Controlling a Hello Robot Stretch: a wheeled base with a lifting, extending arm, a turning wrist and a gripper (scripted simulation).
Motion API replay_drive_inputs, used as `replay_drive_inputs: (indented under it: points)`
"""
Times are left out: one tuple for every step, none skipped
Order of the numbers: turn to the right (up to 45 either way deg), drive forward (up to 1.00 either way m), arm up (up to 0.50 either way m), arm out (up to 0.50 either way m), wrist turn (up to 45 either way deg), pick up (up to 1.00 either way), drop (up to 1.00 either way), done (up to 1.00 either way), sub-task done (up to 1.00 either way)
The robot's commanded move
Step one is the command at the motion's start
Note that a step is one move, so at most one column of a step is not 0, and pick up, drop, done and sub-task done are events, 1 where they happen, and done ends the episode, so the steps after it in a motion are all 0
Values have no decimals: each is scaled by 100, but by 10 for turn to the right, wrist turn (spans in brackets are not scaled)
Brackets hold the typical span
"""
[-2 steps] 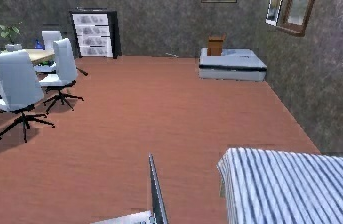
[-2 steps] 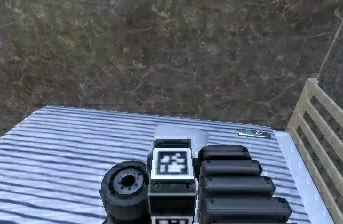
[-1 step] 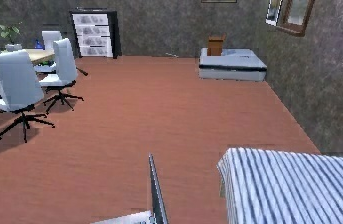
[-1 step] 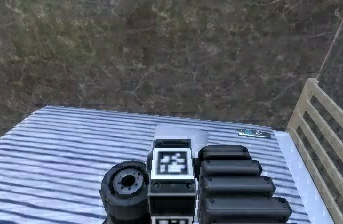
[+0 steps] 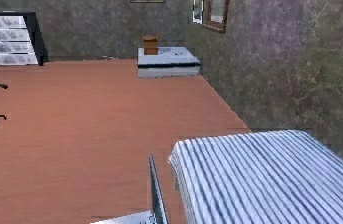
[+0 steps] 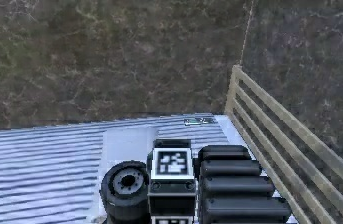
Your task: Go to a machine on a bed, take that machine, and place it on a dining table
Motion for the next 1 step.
replay_drive_inputs:
  points:
    - [450,0,0,0,0,0,0,0,0]
